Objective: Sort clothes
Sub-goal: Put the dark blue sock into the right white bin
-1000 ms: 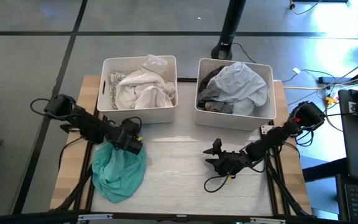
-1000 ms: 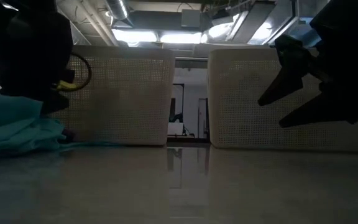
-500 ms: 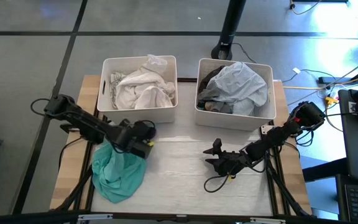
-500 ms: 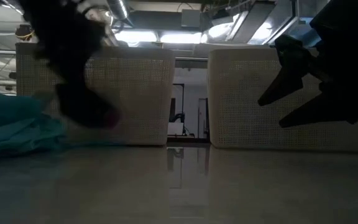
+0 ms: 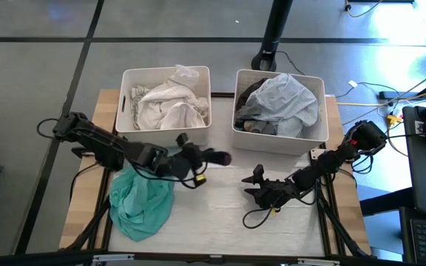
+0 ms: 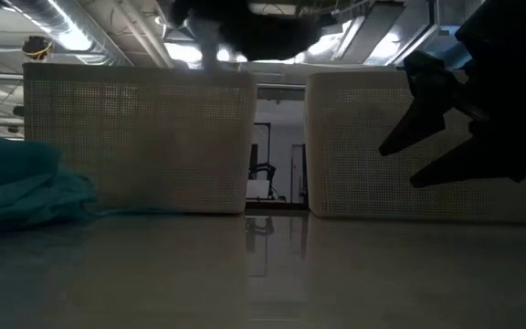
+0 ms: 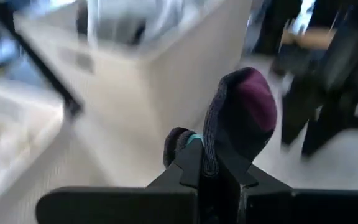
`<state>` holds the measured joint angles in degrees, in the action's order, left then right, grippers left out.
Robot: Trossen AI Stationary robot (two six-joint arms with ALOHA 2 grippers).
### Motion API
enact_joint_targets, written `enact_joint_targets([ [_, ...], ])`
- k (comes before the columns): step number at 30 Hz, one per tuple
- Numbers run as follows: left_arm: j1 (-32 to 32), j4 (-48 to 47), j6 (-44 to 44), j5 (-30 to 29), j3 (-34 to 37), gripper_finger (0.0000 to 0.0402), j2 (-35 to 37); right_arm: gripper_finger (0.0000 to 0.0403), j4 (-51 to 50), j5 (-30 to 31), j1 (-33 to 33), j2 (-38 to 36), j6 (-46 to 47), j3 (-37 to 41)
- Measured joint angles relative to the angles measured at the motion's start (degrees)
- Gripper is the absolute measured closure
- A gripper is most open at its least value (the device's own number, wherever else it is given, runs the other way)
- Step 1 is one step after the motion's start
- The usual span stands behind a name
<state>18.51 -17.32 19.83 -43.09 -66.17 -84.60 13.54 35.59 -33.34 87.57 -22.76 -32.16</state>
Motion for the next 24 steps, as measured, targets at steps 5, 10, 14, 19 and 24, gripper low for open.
enact_joint_targets([
  [5, -3.2, 18.6, -14.4, 0.0, 0.0, 0.0389, 0.0, 0.0182, 0.0, 0.0, 0.0, 0.0, 0.0, 0.0],
  [10, -8.1, 31.2, -21.1, 5.9, 0.0, 0.0389, 0.0, 0.0182, 0.0, 0.0, 0.0, 0.0, 0.0, 0.0],
  [14, -12.7, 37.8, -23.5, 14.0, -0.5, 0.0389, -0.7, 0.0182, 0.0, 0.0, 0.0, 0.0, 0.0, 0.0],
  [19, -17.6, 37.2, -26.2, 16.0, -4.4, 0.0389, -4.0, 0.0182, 0.0, 0.0, 0.0, 0.0, 0.0, 0.0],
  [24, -20.9, 37.3, -27.8, 18.1, -9.4, 0.0389, -8.7, 0.0182, 0.0, 0.0, 0.0, 0.0, -0.1, 0.0],
])
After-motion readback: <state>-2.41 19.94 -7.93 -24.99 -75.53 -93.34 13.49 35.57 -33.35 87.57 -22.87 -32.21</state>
